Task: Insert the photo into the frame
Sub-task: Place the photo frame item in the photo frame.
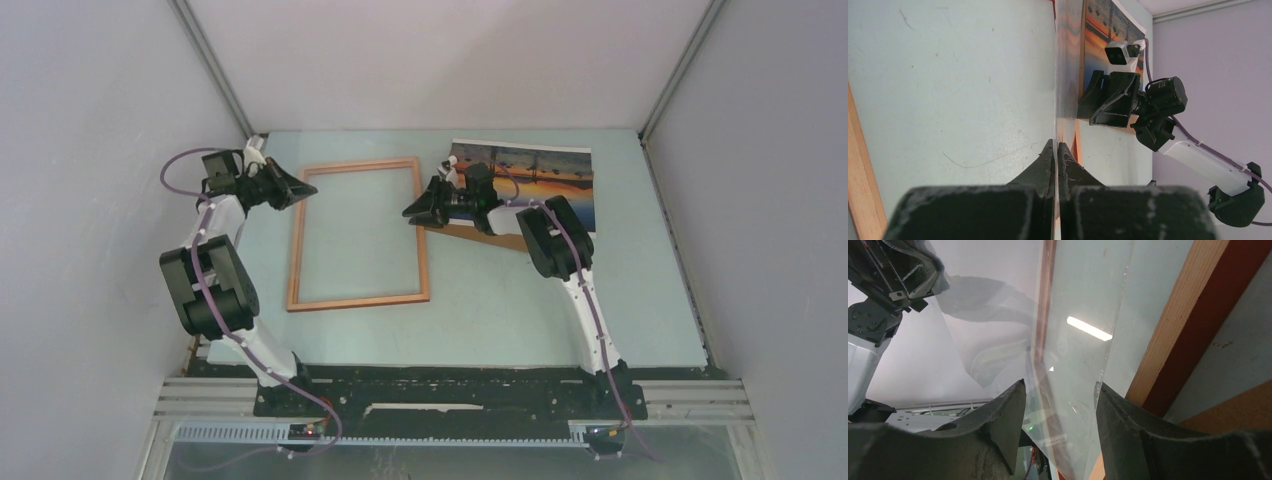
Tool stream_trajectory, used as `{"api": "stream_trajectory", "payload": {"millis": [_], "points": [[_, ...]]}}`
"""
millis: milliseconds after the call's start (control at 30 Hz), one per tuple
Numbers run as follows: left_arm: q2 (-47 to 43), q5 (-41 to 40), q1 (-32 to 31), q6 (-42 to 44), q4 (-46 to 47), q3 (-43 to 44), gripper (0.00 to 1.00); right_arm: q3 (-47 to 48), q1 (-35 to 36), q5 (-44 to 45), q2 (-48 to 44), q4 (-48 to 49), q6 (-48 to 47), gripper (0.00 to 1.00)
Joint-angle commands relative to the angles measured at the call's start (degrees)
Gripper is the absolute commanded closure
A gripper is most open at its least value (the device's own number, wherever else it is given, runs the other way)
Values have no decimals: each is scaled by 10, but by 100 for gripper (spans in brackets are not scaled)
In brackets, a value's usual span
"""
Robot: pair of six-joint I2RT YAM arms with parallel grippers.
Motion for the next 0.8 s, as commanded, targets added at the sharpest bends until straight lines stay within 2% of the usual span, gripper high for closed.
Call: {"api": "stream_trajectory", "payload": {"millis": [0,767], "points": [[-25,7,-10,-12,13,-21,100,-1,-1,-6,-50,6,-24,39],[-30,-9,-14,-4,-8,-23,100,-11,-8,-5,-59,8,-24,39]]}}
